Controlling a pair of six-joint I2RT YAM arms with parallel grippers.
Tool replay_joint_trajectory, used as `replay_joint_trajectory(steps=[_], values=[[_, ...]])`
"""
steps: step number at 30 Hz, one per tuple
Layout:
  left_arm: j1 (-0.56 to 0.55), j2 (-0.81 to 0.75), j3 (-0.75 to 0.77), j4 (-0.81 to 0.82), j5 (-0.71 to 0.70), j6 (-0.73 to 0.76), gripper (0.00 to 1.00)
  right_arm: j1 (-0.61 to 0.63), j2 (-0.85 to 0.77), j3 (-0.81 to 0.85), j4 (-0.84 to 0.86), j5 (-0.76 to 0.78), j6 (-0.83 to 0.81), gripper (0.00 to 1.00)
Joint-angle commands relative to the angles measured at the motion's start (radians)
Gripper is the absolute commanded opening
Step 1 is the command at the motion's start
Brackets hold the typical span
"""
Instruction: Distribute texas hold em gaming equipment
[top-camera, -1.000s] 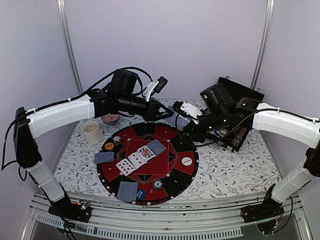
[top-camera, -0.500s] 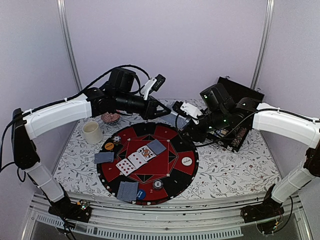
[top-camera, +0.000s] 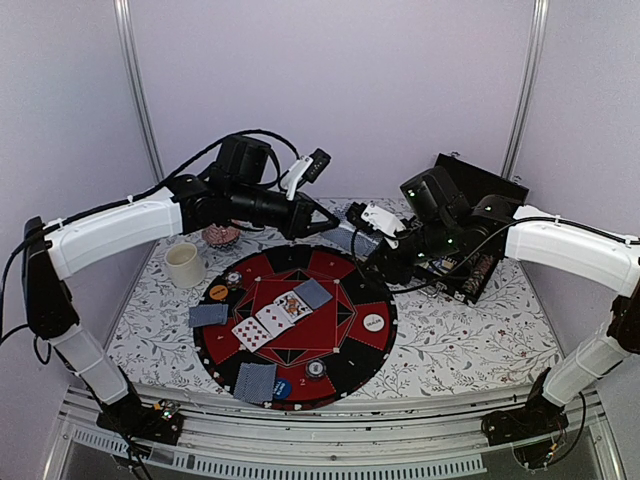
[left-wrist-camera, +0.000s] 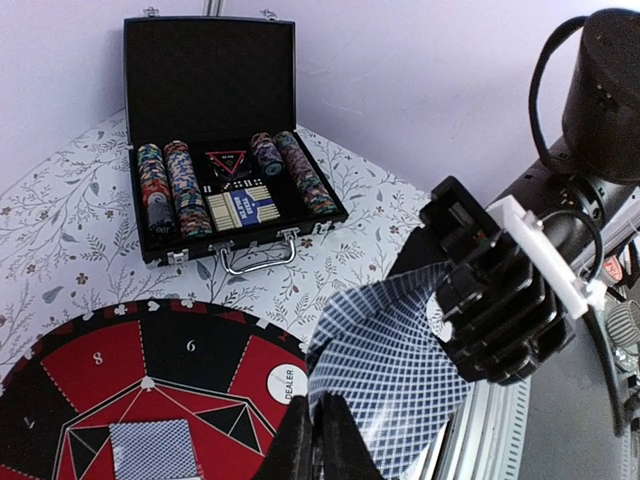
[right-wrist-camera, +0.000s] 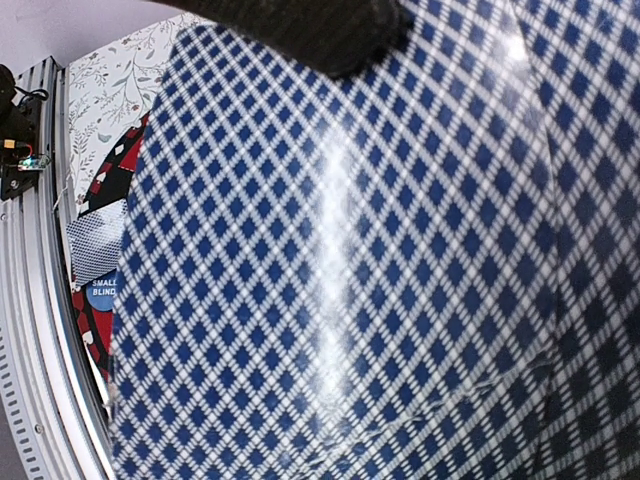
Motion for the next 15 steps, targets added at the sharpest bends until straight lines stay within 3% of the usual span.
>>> replay_joint_trajectory(steps=[1, 6, 15], values=[[-0.011, -0.037, 0.020, 0.001, 0.008, 0.002, 0.06, -0.006, -0.023, 0.004, 0.028, -0.014, -0.008, 0.39], [-0.013, -0.042, 0.022, 0.006, 0.024, 0.000, 0.00, -0.009, -0.021, -0.003, 0.034, -0.018, -0.005, 0.39], [-0.014, -0.066, 0.013, 0.026, 0.050, -0.002, 0.00, -0.012, -0.027, -0.016, 0.044, -0.027, 0.000, 0.39]])
